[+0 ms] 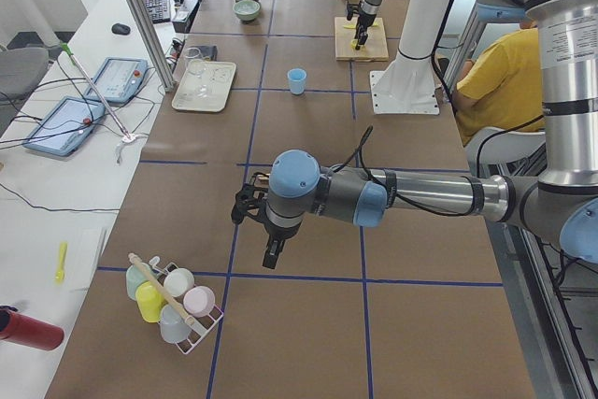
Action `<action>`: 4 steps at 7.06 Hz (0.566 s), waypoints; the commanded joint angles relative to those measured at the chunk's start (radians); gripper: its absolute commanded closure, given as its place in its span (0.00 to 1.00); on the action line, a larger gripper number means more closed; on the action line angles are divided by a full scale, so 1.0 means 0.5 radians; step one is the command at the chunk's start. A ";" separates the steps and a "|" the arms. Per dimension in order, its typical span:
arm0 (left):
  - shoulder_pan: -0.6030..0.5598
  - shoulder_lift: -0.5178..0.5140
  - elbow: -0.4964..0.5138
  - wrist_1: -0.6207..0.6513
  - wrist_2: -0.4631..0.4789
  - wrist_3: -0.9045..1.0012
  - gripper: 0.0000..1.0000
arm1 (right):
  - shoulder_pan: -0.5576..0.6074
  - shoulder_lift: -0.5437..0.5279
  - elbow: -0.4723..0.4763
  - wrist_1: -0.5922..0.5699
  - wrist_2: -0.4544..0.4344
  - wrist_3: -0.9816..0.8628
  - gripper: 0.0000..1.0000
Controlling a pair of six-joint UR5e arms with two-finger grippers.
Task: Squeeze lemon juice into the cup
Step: 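Close the right gripper on the lemon slice and lift it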
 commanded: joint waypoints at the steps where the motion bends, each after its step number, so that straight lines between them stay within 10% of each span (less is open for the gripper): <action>1: 0.000 0.000 0.000 0.000 0.000 0.000 0.00 | 0.001 0.006 0.008 -0.003 -0.006 0.000 1.00; 4: 0.000 0.000 0.003 0.000 0.000 0.000 0.00 | 0.014 0.006 0.222 -0.033 0.007 0.000 1.00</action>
